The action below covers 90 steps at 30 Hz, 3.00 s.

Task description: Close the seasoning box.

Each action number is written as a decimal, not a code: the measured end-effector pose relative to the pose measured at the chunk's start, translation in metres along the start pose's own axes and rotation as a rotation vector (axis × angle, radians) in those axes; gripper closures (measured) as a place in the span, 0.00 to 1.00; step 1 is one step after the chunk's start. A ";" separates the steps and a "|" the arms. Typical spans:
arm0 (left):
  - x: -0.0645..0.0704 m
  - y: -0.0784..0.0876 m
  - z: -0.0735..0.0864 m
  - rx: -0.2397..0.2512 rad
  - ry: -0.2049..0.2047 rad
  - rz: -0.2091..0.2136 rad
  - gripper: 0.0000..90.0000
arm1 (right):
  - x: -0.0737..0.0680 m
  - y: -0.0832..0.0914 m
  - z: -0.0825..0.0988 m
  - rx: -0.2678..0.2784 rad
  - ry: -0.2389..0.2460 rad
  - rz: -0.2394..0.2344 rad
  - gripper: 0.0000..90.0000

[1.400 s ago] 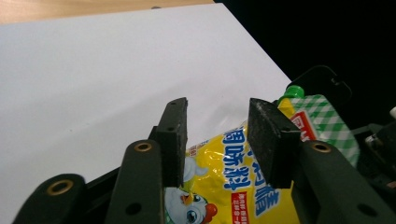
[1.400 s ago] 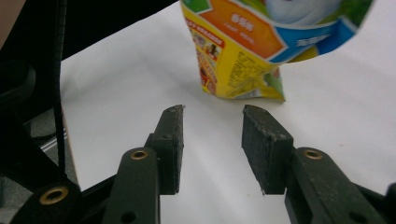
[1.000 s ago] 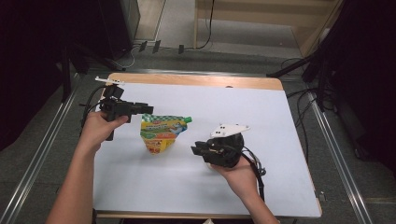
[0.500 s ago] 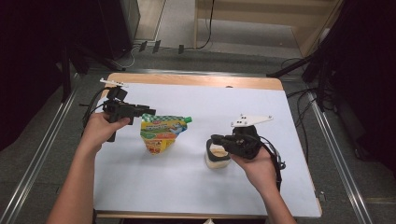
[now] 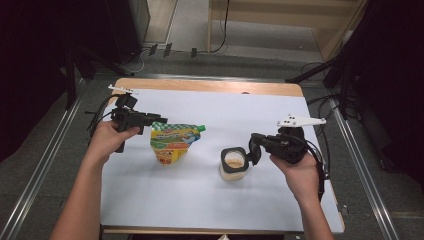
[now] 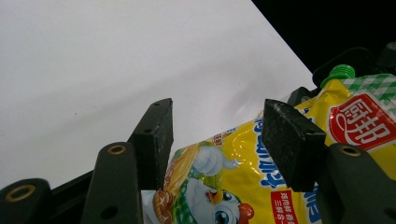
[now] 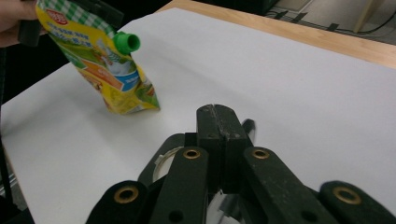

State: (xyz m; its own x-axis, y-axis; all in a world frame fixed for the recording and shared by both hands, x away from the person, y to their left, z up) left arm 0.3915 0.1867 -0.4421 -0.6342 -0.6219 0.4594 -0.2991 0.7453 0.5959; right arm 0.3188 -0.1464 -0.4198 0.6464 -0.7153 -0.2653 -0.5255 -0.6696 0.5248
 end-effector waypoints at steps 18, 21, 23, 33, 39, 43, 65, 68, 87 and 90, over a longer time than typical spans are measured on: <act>-0.001 -0.001 0.000 -0.001 -0.004 -0.003 0.49 | 0.026 -0.016 0.021 -0.039 -0.066 0.017 1.00; 0.000 -0.001 0.000 0.002 -0.002 -0.003 0.49 | 0.025 -0.017 0.021 -0.041 -0.063 0.015 1.00; 0.000 -0.001 0.000 0.002 -0.002 -0.003 0.49 | 0.023 -0.018 0.022 -0.044 -0.065 0.009 1.00; -0.001 -0.001 0.000 0.004 0.006 -0.002 0.48 | 0.014 -0.033 0.028 -0.058 -0.065 -0.034 1.00; -0.001 -0.001 0.000 0.007 0.004 0.000 0.48 | 0.007 -0.039 0.030 -0.068 -0.058 -0.056 1.00; -0.001 -0.001 0.000 0.005 0.004 0.000 0.48 | 0.002 -0.043 0.031 -0.070 -0.045 -0.067 1.00; -0.002 -0.003 0.002 -0.003 0.011 -0.001 0.48 | -0.013 -0.064 0.044 -0.138 0.045 -0.065 0.99; -0.003 -0.003 0.002 -0.002 0.011 -0.001 0.48 | -0.011 -0.063 0.043 -0.136 0.039 -0.058 0.96; -0.005 -0.003 0.003 -0.004 0.026 -0.001 0.47 | 0.040 -0.035 0.036 -0.059 -0.066 0.029 0.67; -0.006 -0.004 0.003 -0.004 0.028 -0.001 0.47 | 0.049 -0.032 0.038 -0.052 -0.077 0.045 0.62</act>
State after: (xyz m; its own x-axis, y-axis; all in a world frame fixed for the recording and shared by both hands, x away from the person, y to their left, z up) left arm 0.3938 0.1883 -0.4492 -0.6138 -0.6291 0.4770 -0.2967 0.7437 0.5991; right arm 0.3463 -0.1680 -0.4800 0.5769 -0.7593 -0.3011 -0.5229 -0.6265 0.5781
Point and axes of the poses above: each handheld gripper's, and its own axes: y roughly backward along the jaws, z roughly out of its underside, x roughly to its right, the point moved 8 cm from there along -y, roughly forward along the jaws, and after that the axes turned 2 degrees about -y, right-handed, at the moved point
